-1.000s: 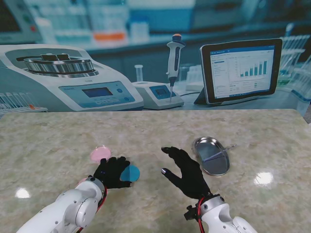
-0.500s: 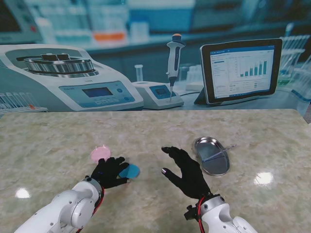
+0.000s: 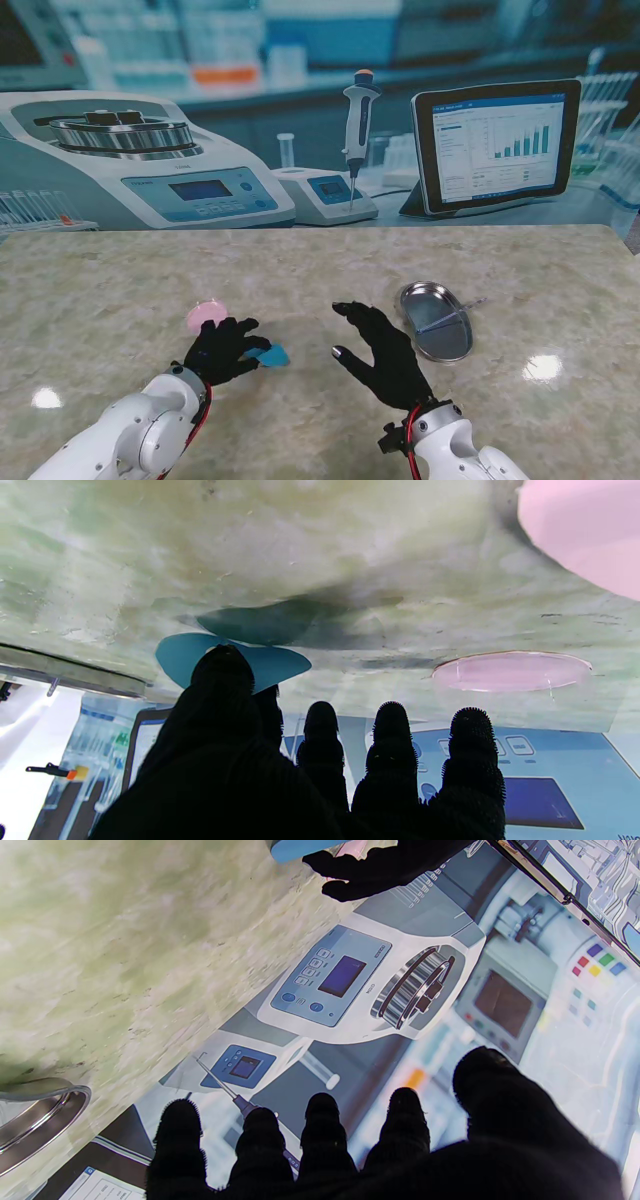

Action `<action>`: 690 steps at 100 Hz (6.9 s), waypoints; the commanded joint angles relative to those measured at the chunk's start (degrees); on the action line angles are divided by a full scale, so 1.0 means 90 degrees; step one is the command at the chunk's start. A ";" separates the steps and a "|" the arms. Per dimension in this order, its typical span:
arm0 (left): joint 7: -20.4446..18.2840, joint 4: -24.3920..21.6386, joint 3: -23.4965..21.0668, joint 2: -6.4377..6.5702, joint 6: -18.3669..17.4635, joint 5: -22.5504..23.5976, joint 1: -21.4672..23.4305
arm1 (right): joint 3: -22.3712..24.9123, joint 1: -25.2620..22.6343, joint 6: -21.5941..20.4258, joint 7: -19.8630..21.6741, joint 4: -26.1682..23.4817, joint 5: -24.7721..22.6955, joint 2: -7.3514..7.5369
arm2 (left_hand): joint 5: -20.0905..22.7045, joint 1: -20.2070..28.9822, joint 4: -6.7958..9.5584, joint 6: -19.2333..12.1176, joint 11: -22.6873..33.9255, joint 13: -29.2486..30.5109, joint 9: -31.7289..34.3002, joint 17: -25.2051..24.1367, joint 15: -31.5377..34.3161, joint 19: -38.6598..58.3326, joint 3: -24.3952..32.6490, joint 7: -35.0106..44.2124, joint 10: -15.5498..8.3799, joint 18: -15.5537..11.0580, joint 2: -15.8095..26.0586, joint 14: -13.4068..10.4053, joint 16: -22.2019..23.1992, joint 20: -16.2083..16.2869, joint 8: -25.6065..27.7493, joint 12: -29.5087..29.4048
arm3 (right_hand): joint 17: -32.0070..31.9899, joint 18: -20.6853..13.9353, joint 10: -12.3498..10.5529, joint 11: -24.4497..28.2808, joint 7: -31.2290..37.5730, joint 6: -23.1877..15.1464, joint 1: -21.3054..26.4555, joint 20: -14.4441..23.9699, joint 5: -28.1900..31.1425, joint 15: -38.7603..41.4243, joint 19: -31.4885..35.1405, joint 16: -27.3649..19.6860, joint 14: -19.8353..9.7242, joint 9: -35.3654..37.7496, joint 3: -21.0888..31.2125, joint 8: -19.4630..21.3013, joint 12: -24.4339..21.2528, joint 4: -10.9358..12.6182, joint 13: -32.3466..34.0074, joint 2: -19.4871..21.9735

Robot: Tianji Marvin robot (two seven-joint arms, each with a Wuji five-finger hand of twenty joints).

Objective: Line a culture dish with filter paper and press it flat with a glass rod

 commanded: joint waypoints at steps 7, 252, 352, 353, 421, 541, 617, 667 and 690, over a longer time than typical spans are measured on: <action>0.0088 -0.0074 -0.0021 -0.0032 -0.0017 -0.0031 0.0035 | -0.0029 -0.0039 -0.0002 -0.0014 -0.0013 0.0036 -0.0041 | 0.0281 0.0659 0.0117 -0.0505 0.0108 0.0076 0.0118 -0.0067 0.0141 -0.0171 -0.0192 0.0829 -0.0239 -0.0119 -0.0031 -0.0115 0.0141 0.0245 0.0458 -0.0118 | -0.0049 -0.0119 -0.0150 0.0068 0.0111 -0.0039 0.0026 -0.0069 -0.0101 0.0118 0.0084 -0.0026 -0.0188 -0.0061 -0.0122 0.0156 -0.0025 0.0147 -0.0006 0.0182; 0.1043 0.1688 -0.0100 -0.0059 0.0984 0.0735 -0.1545 | -0.0001 -0.0060 0.0130 0.0017 -0.0045 0.0052 -0.0041 | 0.1317 0.0988 0.0052 -0.0600 0.1161 0.0381 0.0455 -0.0097 0.0804 0.1021 -0.0160 0.2976 -0.0130 -0.0059 -0.0669 -0.0008 0.0212 -0.0021 0.0432 -0.0029 | -0.0049 -0.0125 -0.0153 0.0065 0.0215 -0.0013 -0.0001 -0.0031 -0.0139 0.0086 0.0035 -0.0030 -0.0196 -0.0070 -0.0195 0.0239 -0.0051 0.0104 -0.0017 0.0242; 0.1496 0.2768 0.0659 -0.0116 0.0802 0.0237 -0.2420 | 0.0095 -0.0102 0.0182 0.0029 -0.0065 0.0088 -0.0045 | 0.1076 0.1006 0.0066 -0.0758 0.1152 0.0340 0.0309 -0.0111 0.0793 0.1014 -0.0225 0.2671 -0.0235 -0.0080 -0.0643 -0.0092 0.0160 -0.0092 0.0377 -0.0082 | -0.0050 -0.0133 -0.0155 0.0065 0.0218 -0.0010 0.0000 -0.0019 -0.0134 0.0087 0.0019 -0.0026 -0.0199 -0.0068 -0.0200 0.0247 -0.0049 0.0102 -0.0012 0.0251; 0.1495 0.2768 0.0660 -0.0115 0.0804 0.0239 -0.2419 | 0.0095 -0.0102 0.0181 0.0028 -0.0064 0.0087 -0.0045 | 0.1066 0.1004 0.0065 -0.0765 0.1152 0.0341 0.0308 -0.0111 0.0794 0.1014 -0.0226 0.2659 -0.0235 -0.0080 -0.0642 -0.0092 0.0160 -0.0092 0.0372 -0.0083 | -0.0050 -0.0133 -0.0154 0.0065 0.0218 -0.0009 0.0000 -0.0018 -0.0135 0.0087 0.0019 -0.0026 -0.0199 -0.0069 -0.0200 0.0247 -0.0049 0.0102 -0.0013 0.0253; 0.0810 0.2405 0.0414 0.0003 0.0791 0.0560 -0.2171 | 0.0079 -0.0082 0.0171 0.0030 -0.0057 0.0093 -0.0045 | 0.0292 -0.1770 -0.0254 -0.0350 0.0317 0.0116 0.0173 -0.0224 0.0518 0.0687 0.3178 0.1092 -0.0246 -0.0134 -0.1561 -0.0110 0.0071 -0.0096 0.0407 -0.0514 | -0.0050 -0.0126 -0.0151 0.0064 0.0210 -0.0010 0.0007 -0.0010 -0.0137 0.0091 0.0009 -0.0024 -0.0194 -0.0068 -0.0203 0.0244 -0.0049 0.0101 -0.0014 0.0245; -0.1139 0.1515 -0.0117 0.0227 0.0658 0.1701 -0.1841 | 0.0027 -0.0056 0.0173 0.0004 -0.0046 0.0060 -0.0047 | -0.1189 -0.3256 -0.0580 0.0068 -0.1365 -0.0236 -0.0387 -0.0351 -0.0732 -0.0491 0.5098 -0.0100 -0.0225 -0.0350 -0.2728 -0.0303 0.0060 0.0054 -0.0234 -0.0304 | -0.0048 -0.0128 -0.0150 0.0064 0.0188 -0.0008 0.0022 0.0000 -0.0134 0.0094 0.0000 -0.0025 -0.0194 -0.0068 -0.0198 0.0252 -0.0048 0.0102 -0.0014 0.0220; -0.1405 0.1142 -0.0531 0.0225 0.0499 0.1811 -0.1543 | 0.0023 -0.0051 0.0165 -0.0009 -0.0045 0.0040 -0.0047 | -0.1425 -0.3416 -0.0581 0.0134 -0.1451 -0.0314 -0.0392 -0.0414 -0.1012 -0.0785 0.4729 -0.0368 -0.0210 -0.0426 -0.2427 -0.0333 0.0073 0.0165 -0.0396 -0.0729 | -0.0048 -0.0125 -0.0155 0.0064 0.0172 -0.0011 0.0024 0.0003 -0.0129 0.0097 -0.0005 -0.0024 -0.0186 -0.0069 -0.0186 0.0259 -0.0046 0.0098 -0.0011 0.0181; -0.0451 -0.0305 -0.1707 0.0000 -0.0196 0.0374 -0.0085 | 0.0026 -0.0059 0.0229 0.0019 -0.0063 -0.0119 -0.0024 | -0.1360 -0.2779 -0.0203 0.0286 -0.1272 -0.0229 -0.0353 -0.0475 -0.1333 -0.1398 0.2225 -0.0531 0.0031 -0.0333 -0.1046 -0.0251 -0.0446 -0.0143 -0.0491 -0.0447 | -0.0038 -0.0123 -0.0154 0.0084 0.0166 -0.0032 0.0434 0.0013 -0.0126 0.0113 0.0014 -0.0021 -0.0187 -0.0060 0.0055 0.0267 -0.0040 0.0251 -0.0004 -0.0008; -0.0345 -0.1047 -0.2060 -0.0065 -0.0715 -0.0199 0.0685 | 0.0091 -0.0057 0.0384 0.0156 -0.0210 -0.0322 0.0020 | -0.1435 -0.1768 -0.0016 0.0457 -0.1410 -0.0294 -0.0428 -0.0492 -0.1580 -0.1718 0.0415 -0.0809 0.0090 -0.0329 -0.0357 -0.0259 -0.0676 -0.0248 -0.0627 -0.0734 | -0.0040 -0.0132 -0.0181 0.0115 0.0201 -0.0068 0.0797 0.0016 -0.0128 0.0135 0.0048 -0.0032 -0.0206 -0.0053 0.0329 0.0298 -0.0056 0.0772 0.0005 -0.0064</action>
